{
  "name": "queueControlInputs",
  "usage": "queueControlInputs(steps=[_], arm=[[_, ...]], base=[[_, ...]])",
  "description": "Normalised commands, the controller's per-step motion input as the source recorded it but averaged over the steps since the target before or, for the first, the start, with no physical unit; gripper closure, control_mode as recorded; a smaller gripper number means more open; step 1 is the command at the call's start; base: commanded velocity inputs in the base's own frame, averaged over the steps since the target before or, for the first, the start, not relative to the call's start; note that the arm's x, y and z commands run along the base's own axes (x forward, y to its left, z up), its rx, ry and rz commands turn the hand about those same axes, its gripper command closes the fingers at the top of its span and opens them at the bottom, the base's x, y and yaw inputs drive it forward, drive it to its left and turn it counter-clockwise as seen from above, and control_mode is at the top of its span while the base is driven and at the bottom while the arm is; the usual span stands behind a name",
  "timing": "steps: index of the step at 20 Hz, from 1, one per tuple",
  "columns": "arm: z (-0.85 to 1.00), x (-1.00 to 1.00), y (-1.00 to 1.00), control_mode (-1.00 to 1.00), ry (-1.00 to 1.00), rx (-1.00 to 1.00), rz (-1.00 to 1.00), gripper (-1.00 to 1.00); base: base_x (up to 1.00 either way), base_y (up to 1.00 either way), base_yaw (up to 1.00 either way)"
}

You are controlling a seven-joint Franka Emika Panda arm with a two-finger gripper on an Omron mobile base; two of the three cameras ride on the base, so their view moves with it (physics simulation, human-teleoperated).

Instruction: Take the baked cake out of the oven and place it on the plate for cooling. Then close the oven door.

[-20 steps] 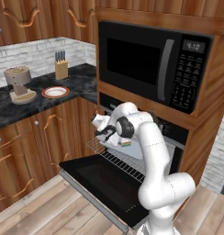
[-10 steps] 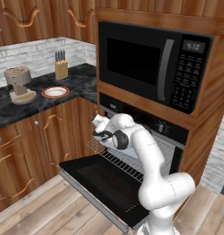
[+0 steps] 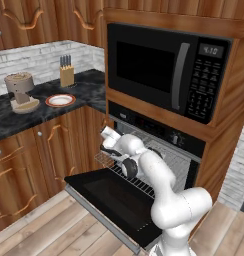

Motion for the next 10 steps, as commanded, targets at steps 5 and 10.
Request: queueControlInputs(steps=[5,10], arm=[[-0.01,-0.02,-0.26,-1.00,0.02,0.02,0.04,-1.00],[0.00,-0.12,-0.18,-1.00,0.02,0.04,0.04,-1.00]], base=[[0.00,0.00,0.00],[0.00,0.00,0.00]])
